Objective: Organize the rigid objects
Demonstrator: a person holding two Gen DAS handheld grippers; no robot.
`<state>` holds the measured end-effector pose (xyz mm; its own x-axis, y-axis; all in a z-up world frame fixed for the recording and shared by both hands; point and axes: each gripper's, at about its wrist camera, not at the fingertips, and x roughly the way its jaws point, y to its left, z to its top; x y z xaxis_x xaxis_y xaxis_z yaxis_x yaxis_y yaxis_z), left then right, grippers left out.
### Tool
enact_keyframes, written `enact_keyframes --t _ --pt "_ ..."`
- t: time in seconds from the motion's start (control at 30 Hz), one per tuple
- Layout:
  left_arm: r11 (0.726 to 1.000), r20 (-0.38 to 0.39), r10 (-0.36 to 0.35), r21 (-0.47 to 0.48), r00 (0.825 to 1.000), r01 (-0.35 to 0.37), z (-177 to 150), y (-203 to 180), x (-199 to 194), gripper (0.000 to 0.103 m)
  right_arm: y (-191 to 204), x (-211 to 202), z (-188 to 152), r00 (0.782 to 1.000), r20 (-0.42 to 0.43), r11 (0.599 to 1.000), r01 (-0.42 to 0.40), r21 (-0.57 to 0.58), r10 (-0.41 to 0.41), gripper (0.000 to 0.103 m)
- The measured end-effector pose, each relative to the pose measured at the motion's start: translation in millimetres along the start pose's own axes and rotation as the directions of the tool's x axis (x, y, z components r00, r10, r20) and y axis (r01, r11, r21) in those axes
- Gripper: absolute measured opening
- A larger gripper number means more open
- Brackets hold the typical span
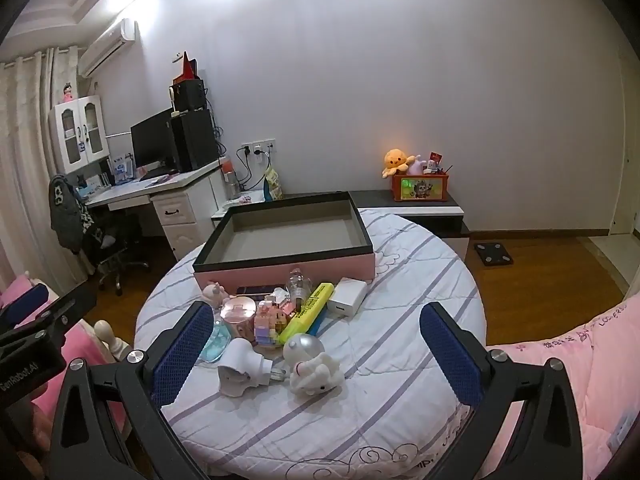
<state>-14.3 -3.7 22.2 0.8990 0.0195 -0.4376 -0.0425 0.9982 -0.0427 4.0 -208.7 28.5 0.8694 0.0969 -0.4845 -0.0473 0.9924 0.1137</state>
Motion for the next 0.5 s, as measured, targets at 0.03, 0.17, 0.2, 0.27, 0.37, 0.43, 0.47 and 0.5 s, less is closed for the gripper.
enact_keyframes --t 0.03,0.17,0.2,0.27,0.37,0.43,0.47,0.5 --pt "1.000 0.002 0.000 0.000 1.000 0.000 0.4 -0.3 -0.7 0.103 0.5 -0.8 0.0 1.000 0.002 1.000 -0.001 -0.002 0.001 0.103" --pt "1.000 0.004 0.003 0.007 1.000 -0.003 1.3 -1.8 -3.3 0.103 0.3 -1.5 0.0 1.000 0.004 1.000 -0.004 -0.001 0.004 0.103" --pt "1.000 0.005 0.004 0.005 1.000 -0.004 1.6 -1.8 -3.8 0.103 0.6 -1.9 0.2 1.000 0.005 1.000 -0.005 -0.001 0.005 0.103" --pt "1.000 0.004 0.002 0.006 1.000 -0.002 2.0 -2.9 -3.4 0.103 1.1 -2.9 0.3 1.000 0.008 1.000 -0.003 -0.002 0.003 0.103" --pt "1.000 0.004 0.003 0.006 1.000 -0.003 2.3 -2.9 -3.7 0.103 0.6 -5.2 0.6 1.000 0.015 1.000 -0.003 0.000 0.003 0.103" --pt "1.000 0.004 0.002 0.007 1.000 -0.002 2.6 -3.1 -4.0 0.103 0.0 -5.0 1.0 1.000 0.018 1.000 -0.003 -0.001 0.003 0.103" --pt "1.000 0.003 0.002 0.006 1.000 -0.002 2.6 -2.7 -3.9 0.103 0.2 -5.4 1.2 1.000 0.019 1.000 -0.003 -0.002 0.003 0.103" --pt "1.000 0.004 0.001 0.006 1.000 -0.001 2.5 -2.5 -4.1 0.103 -0.2 -5.3 1.6 1.000 0.017 1.000 -0.004 -0.001 0.004 0.103"
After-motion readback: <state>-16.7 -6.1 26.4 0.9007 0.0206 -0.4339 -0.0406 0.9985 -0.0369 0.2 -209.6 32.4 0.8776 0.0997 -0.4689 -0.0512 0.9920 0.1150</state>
